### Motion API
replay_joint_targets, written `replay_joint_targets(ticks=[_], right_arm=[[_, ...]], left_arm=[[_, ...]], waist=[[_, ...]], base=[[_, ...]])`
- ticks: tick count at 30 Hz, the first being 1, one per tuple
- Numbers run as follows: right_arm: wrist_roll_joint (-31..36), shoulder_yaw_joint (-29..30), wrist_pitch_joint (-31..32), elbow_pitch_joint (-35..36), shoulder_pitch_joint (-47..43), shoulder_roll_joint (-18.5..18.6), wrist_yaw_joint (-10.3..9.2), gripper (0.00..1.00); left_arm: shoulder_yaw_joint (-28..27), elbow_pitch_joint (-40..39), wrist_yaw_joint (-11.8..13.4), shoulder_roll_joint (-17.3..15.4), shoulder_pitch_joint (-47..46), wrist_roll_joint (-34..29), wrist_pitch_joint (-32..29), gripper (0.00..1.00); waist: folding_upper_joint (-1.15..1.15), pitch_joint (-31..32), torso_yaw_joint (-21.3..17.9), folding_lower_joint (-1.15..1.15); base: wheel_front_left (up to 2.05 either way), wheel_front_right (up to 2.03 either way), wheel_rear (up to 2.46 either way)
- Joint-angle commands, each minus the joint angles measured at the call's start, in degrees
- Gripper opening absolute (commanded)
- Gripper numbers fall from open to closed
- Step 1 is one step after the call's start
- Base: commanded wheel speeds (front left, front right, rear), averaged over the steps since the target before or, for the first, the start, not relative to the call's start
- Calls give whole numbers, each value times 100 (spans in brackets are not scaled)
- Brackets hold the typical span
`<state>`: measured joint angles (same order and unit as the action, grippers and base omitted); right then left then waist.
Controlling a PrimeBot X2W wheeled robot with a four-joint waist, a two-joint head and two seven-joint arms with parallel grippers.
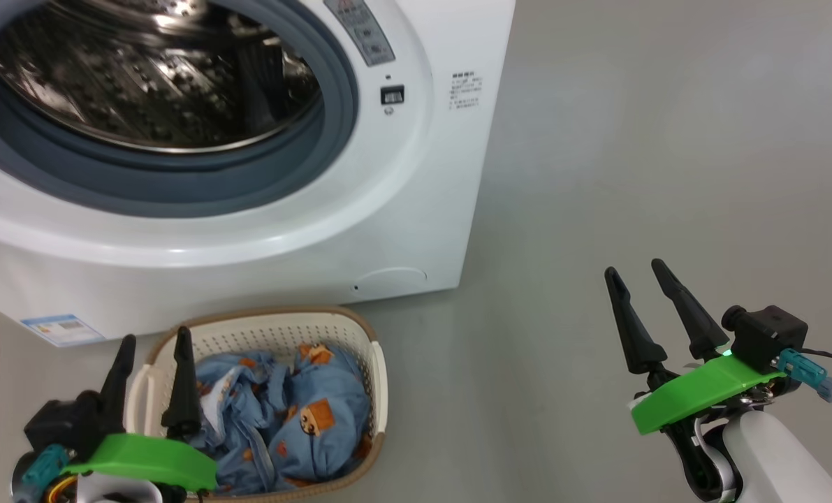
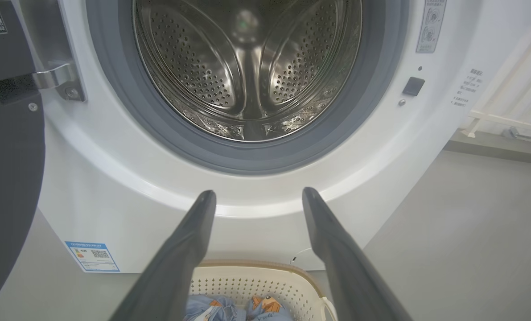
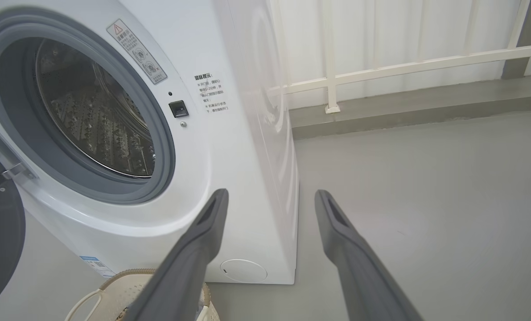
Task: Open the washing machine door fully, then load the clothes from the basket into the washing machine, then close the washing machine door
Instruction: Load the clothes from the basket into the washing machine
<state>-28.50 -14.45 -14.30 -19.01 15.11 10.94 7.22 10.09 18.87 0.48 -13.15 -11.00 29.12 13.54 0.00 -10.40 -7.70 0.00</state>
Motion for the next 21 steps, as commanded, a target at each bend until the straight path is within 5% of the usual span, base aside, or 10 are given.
replay_joint_targets(ticks=[1,21], right_arm=[[77,-75,-70,154,141,2,26,100],[187,-19,-70,410,683,-447,26,100]], left_arm=[[-165,-27,-31,-143,-266,-55,-7,100],[111,838,-292,-454,-1170,-135,-490,100]], waist=[[0,-294,-120,0],[0,-1986,-465,0]], base=[[0,0,0],[0,0,0]])
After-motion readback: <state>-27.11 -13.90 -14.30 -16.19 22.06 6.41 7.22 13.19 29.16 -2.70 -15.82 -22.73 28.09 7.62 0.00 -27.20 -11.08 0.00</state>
